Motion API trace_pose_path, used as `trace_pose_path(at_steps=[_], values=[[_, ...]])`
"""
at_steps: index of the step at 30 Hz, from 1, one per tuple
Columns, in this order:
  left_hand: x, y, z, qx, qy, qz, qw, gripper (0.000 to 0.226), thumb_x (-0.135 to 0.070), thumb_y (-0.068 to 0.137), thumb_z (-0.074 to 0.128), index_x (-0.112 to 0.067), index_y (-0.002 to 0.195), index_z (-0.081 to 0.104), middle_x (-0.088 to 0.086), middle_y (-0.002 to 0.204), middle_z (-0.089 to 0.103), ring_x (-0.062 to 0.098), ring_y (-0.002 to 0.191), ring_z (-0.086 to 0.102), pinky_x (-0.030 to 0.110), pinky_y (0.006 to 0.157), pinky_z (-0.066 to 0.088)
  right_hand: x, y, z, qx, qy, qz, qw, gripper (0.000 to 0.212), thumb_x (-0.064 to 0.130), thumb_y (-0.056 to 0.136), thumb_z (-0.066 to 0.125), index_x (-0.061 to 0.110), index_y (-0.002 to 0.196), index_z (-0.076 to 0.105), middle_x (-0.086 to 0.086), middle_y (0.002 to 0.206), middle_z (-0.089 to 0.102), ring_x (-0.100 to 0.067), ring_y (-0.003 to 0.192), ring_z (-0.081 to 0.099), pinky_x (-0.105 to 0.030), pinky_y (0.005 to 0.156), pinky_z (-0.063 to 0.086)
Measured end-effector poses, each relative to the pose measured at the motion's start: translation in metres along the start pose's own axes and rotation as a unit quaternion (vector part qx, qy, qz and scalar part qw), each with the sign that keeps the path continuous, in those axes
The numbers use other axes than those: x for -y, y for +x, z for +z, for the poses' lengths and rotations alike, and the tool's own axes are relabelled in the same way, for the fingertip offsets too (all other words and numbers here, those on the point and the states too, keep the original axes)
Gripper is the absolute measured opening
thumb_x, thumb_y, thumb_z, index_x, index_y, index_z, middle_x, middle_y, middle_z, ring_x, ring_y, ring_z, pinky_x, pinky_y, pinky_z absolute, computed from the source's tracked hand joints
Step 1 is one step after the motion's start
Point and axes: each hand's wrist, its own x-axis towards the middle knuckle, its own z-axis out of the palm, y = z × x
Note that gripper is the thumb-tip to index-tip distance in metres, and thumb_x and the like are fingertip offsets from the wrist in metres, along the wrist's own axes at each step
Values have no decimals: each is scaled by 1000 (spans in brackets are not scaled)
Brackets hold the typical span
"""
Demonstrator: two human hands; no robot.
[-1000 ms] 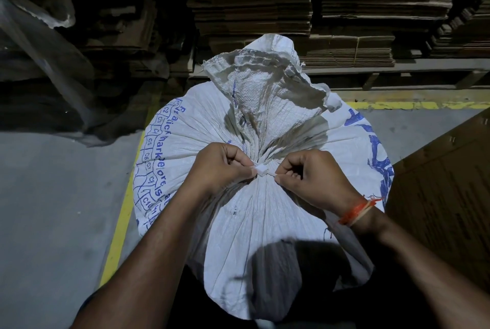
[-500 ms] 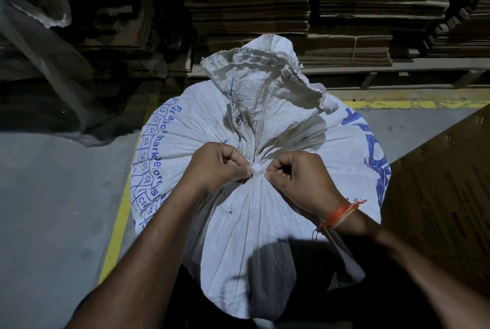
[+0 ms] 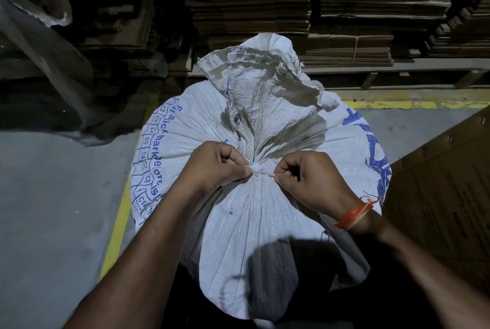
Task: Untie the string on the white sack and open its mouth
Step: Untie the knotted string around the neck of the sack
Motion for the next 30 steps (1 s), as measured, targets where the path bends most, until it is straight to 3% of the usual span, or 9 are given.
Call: trace_pose_path(at_steps=[4, 18, 21, 25, 30], values=[[0, 0, 0, 1, 2, -4, 1000, 10, -5, 78, 88, -11, 75, 80, -2, 57, 71, 3, 50, 58, 13, 52, 44, -1, 1, 5, -6, 0, -1, 1000, 14, 19, 84, 75, 24, 71, 70, 6, 66, 70, -11, 67, 64, -13, 57, 41], [4, 3, 0, 3, 12, -1, 1000, 12, -7, 76, 90, -14, 73, 81, 5, 64, 74, 5, 53, 60, 16, 55, 45, 3, 3, 19, -36, -2, -20, 999, 10, 20, 85, 74, 21, 76, 71, 9, 70, 68, -9, 68, 61, -30, 65, 48], [3, 4, 0, 3, 12, 0, 1000, 13, -6, 77, 89, -14, 72, 80, 3, 61, 72, 3, 51, 59, 14, 52, 44, 3, 3, 20, -41, 5, -17, 999, 10, 20, 85, 75, 22, 76, 71, 9, 70, 68, -8, 68, 62, -27, 63, 47], [2, 3, 1, 8, 4, -3, 1000, 10, -5, 77, 89, -10, 76, 80, 3, 62, 73, 4, 51, 60, 15, 52, 45, 4, 3, 17, -30, 22, 2, 999, 10, 19, 83, 75, 21, 74, 72, 9, 65, 67, -8, 65, 63, -11, 56, 41], [0, 1, 1, 6, -8, -12, 1000, 8, -3, 79, 87, -6, 78, 80, -1, 56, 70, 1, 47, 57, 12, 48, 42, 5, 1, 4, 3, 29, -5, 1000, 6, 20, 79, 78, 19, 74, 74, 7, 63, 69, -4, 60, 62, -10, 56, 43]])
